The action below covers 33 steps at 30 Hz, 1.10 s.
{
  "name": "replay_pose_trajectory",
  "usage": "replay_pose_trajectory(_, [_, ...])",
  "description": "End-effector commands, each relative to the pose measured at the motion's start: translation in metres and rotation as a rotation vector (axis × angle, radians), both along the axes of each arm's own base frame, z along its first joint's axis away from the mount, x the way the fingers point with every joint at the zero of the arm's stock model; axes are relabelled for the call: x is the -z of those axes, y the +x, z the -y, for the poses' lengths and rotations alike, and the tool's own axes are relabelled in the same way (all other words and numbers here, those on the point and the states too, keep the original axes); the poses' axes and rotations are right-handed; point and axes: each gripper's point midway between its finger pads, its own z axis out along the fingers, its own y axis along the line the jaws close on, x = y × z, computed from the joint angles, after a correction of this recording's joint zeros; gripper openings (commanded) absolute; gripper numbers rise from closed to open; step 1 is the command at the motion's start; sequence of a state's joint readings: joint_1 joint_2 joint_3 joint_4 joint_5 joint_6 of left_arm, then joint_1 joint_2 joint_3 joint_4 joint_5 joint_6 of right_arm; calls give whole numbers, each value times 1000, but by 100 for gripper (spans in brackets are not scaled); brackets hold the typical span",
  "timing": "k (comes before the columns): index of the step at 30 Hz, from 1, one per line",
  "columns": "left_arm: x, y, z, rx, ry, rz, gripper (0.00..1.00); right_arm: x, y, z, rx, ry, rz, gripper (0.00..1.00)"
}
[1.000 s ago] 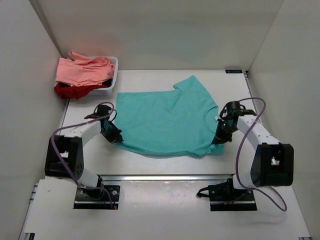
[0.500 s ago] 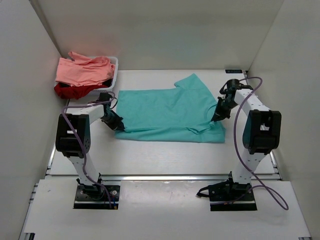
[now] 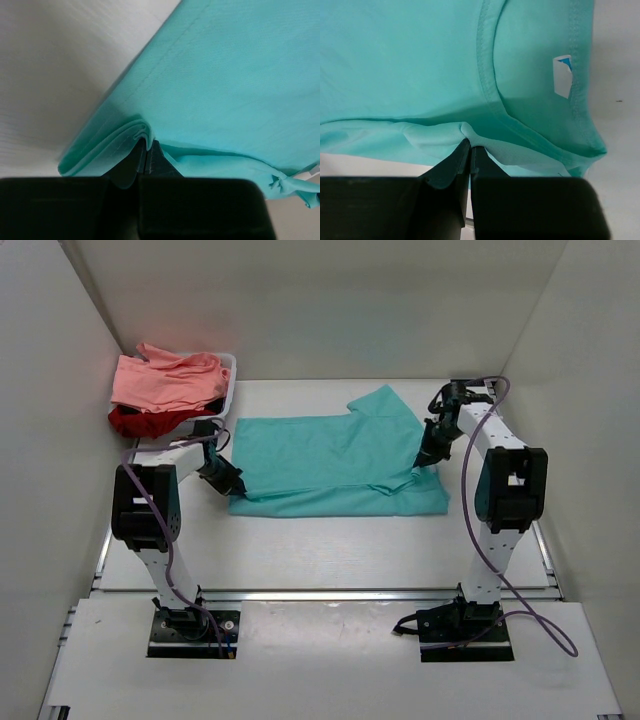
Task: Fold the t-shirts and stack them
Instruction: Fold the flattened tshirt in 1/3 of the way
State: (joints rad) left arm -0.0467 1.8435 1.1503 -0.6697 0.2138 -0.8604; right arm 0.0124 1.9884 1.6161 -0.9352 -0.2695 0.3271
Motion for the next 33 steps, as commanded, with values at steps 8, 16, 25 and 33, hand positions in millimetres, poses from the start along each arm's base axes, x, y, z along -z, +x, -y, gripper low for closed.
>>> replay_pose_trajectory(8, [-29,26,-5,-4,3,72,0,-26,37,-22,-79,-1,125,1])
replay_pose_trajectory(16, [-27,17,-26,-24,72,10,0,-29,53,-35,-106,-10,155,0])
replay_pose_trajectory(25, [-45,31,-57,-85,95,78,36,-39,62,-16,-68,-143,187,49])
replay_pose_trajectory(33, [-84,66,-41,-52,25,236,53,-45,50,-7,-59,-211,196,66])
